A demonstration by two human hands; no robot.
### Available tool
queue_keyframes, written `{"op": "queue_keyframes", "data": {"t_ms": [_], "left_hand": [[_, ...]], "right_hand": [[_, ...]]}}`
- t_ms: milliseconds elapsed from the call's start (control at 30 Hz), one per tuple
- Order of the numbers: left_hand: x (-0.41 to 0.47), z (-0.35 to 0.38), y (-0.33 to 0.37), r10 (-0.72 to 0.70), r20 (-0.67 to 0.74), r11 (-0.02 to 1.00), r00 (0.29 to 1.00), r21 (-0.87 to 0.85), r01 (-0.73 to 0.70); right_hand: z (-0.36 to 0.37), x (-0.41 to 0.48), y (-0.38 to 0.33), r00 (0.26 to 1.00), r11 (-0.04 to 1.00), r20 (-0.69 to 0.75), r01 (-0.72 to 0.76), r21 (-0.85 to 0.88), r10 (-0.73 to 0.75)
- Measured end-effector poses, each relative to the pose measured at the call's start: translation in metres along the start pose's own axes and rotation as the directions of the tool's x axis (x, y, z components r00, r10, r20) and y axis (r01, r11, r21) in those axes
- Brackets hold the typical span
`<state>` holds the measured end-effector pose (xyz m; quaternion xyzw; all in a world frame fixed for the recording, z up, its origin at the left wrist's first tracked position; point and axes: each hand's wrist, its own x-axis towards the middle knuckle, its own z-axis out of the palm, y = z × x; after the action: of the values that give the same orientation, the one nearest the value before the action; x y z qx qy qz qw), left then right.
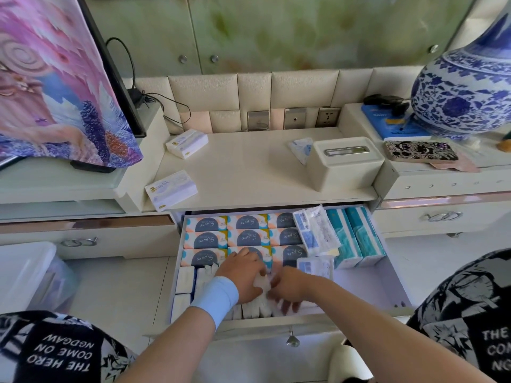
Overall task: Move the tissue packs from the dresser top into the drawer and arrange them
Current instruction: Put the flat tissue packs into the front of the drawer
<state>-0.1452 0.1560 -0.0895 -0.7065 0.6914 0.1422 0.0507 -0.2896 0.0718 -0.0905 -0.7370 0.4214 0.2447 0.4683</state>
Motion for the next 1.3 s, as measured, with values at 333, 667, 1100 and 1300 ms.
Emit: {"op": "queue_keyframes", "data": {"t_ms": [333,667,1100,1300], "left_hand": [[0.000,0.017,0.011,0.039,0.088,0.996,0.995,0.080,-0.046],[0.008,0.010,0.021,-0.012,0.025,0.980,1.000,0.199,0.007],[0.001,0.007,0.013,-0.019,0.006,0.998,1.000,0.057,0.018],[0.002,0.000,-0.011,-0.277,-0.254,0.905,0.926,-0.393,0.163]], "right_hand": [[-0.027,-0.010,0.009,0.764,0.915,-0.638,-0.182,-0.359,-0.099],[-0.038,-0.015,0.056,0.903,0.908,-0.258,-0.390,-0.154,0.344],[-0.025,-0.004,0.058,0.921,0.922,-0.090,-0.366,0.123,0.378],[-0.016,0.004,0.030,0.969,0.948,-0.058,-0.221,0.230,0.240]]}}
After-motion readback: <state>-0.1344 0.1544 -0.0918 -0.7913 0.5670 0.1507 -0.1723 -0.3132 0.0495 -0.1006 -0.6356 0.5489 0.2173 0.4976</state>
